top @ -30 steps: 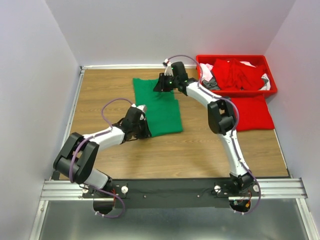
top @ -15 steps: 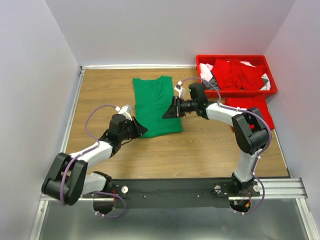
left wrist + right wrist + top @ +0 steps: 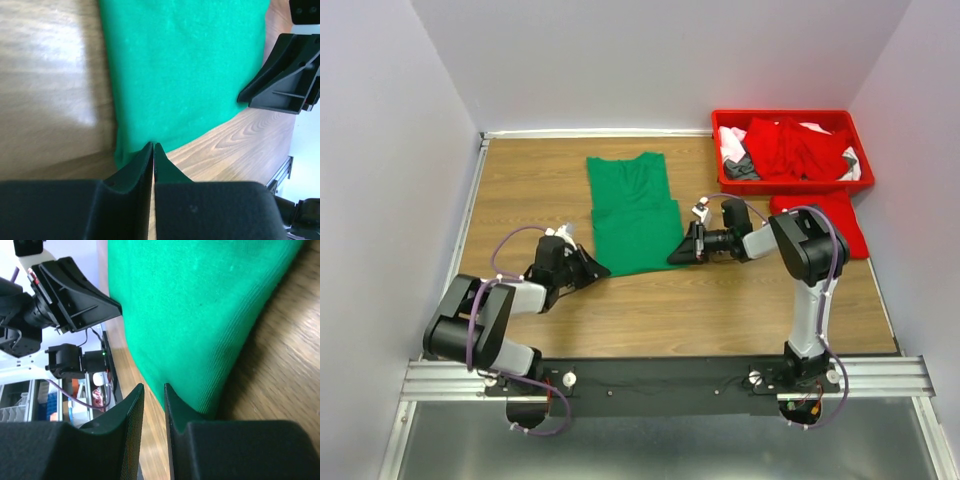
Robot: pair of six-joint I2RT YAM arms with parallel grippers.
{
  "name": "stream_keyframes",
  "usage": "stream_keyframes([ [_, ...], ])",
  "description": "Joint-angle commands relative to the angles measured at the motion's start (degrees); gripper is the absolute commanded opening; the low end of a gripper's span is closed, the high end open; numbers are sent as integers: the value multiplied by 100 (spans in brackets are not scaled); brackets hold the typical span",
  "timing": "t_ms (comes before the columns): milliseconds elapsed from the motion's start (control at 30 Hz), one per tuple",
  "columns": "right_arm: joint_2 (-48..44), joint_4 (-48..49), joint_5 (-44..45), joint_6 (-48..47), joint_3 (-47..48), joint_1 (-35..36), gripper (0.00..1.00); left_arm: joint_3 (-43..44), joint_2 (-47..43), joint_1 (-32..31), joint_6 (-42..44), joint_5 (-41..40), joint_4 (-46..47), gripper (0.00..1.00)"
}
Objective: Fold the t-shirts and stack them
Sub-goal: Fold the tshirt
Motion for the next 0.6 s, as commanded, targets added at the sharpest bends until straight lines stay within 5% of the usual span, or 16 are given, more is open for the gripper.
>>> stream_keyframes([
  [0,-486,85,166,142,-90,58,30,-154,-409,70,-35,162,-80,11],
  [200,-938,138,439,801,718,1146,30,153,-1375,70,114,-47,-729,12],
  [567,863,1439,984,1830,878,1720,30,154,-2676,202,202,-1225,-1926,13],
])
